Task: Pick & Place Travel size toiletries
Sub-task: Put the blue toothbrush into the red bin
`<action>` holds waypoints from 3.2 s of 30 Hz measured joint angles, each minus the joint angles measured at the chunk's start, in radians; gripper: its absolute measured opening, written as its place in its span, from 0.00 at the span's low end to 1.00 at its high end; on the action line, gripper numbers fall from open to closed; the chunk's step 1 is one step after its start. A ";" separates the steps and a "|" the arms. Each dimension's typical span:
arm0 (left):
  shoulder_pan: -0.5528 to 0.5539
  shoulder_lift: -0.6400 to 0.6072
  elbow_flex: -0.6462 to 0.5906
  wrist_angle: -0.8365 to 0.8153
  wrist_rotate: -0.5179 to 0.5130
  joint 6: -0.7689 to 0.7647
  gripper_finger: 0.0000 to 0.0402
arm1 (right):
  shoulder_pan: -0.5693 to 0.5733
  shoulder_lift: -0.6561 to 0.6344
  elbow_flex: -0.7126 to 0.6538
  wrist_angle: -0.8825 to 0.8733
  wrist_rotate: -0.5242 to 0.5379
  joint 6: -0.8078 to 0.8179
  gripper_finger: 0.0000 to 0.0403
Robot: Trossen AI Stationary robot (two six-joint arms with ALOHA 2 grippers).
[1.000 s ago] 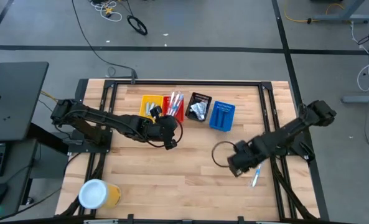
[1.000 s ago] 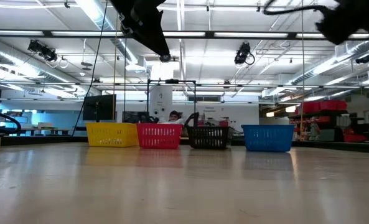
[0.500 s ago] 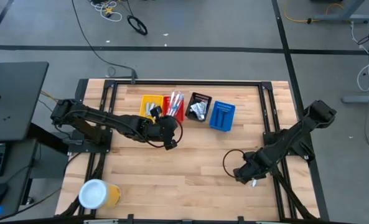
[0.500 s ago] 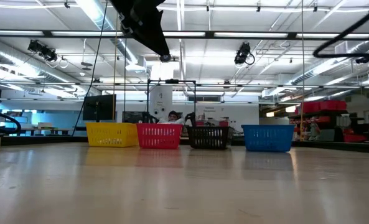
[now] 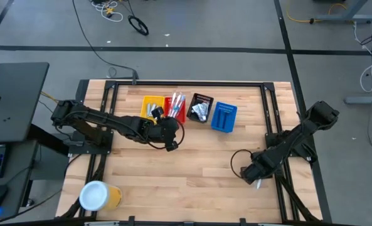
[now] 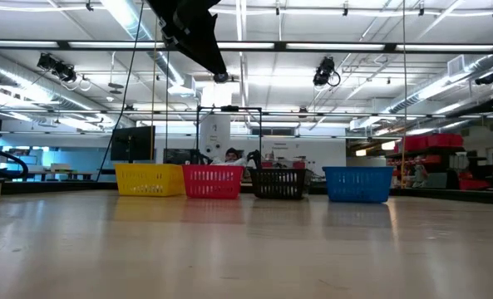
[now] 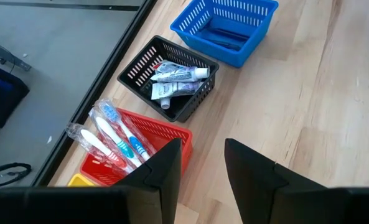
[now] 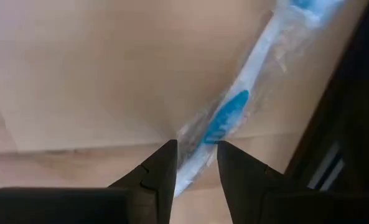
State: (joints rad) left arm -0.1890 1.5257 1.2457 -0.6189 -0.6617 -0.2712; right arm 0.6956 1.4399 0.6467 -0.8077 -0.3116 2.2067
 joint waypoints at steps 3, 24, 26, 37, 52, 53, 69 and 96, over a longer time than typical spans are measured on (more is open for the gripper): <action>0.000 0.000 0.000 0.000 0.000 0.000 0.33 | 0.000 0.000 -0.022 0.062 -0.009 -0.033 0.30; -0.001 0.000 0.000 0.008 0.000 -0.009 0.33 | 0.000 0.005 0.012 0.110 0.161 -0.263 0.16; -0.002 0.000 0.000 0.011 0.011 -0.025 0.33 | 0.000 0.003 0.051 0.112 0.256 -0.327 0.15; -0.026 0.000 -0.118 0.259 0.209 -0.092 0.33 | -0.043 0.002 0.131 0.273 0.709 -0.931 0.15; -0.067 0.000 -0.285 0.500 0.330 -0.217 0.33 | -0.189 0.013 0.128 0.395 0.591 -1.404 0.10; -0.067 0.000 -0.285 0.500 0.325 -0.223 0.33 | -0.194 0.013 0.128 0.398 0.577 -1.434 0.11; -0.068 0.000 -0.285 0.505 0.285 -0.275 0.33 | -0.239 0.143 0.044 0.659 0.482 -1.638 0.33; -0.067 0.089 -0.282 0.619 0.445 0.068 0.33 | -0.273 0.236 0.041 0.853 0.560 -1.739 0.07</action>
State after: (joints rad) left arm -0.2564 1.6142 0.9634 0.0004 -0.2172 -0.2031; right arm 0.4222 1.6760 0.6875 0.0451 0.2488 0.4672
